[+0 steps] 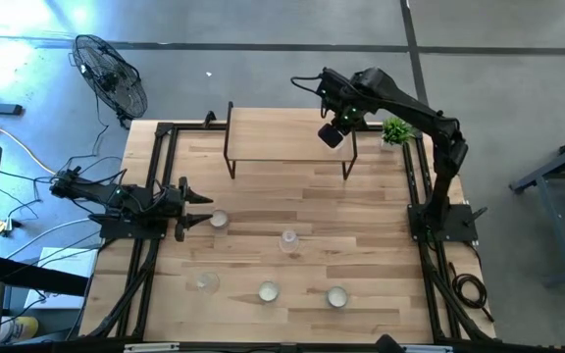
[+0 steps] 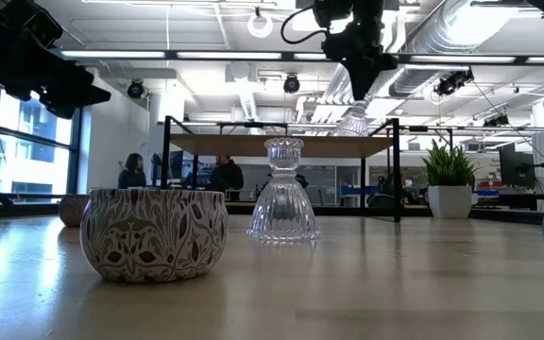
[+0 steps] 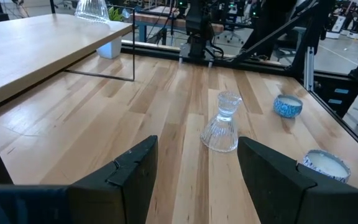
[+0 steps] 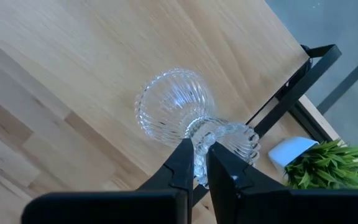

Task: Pick & Place candle stick holders
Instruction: Put the top right transparent candle holder on the shelf, then put the purple patterned scented candle on the shelf

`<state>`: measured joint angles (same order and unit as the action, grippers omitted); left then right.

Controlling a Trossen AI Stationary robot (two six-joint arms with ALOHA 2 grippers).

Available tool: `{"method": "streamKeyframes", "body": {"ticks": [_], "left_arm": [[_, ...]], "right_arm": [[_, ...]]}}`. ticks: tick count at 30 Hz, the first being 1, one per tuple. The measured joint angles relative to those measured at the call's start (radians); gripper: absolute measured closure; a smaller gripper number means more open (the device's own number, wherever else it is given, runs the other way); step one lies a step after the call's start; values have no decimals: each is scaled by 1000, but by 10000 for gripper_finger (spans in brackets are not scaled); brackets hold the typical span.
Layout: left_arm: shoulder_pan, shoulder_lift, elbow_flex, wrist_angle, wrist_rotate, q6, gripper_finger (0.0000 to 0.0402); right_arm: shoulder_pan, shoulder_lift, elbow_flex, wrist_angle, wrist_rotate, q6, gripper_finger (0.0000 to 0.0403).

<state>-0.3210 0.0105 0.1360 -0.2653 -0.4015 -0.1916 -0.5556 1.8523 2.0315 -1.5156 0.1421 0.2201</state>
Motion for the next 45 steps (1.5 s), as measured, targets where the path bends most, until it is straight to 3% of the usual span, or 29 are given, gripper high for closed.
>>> {"method": "streamKeyframes", "body": {"ticks": [10, 36, 45], "left_arm": [[0, 0, 0, -19, 2, 0, 183], [0, 0, 0, -30, 2, -1, 183], [0, 0, 0, -29, 1, -1, 183]], "right_arm": [[0, 0, -1, 14, -24, -1, 342], [0, 0, 1, 15, -34, 13, 356], [0, 0, 81, -3, -37, 0, 360]]}}
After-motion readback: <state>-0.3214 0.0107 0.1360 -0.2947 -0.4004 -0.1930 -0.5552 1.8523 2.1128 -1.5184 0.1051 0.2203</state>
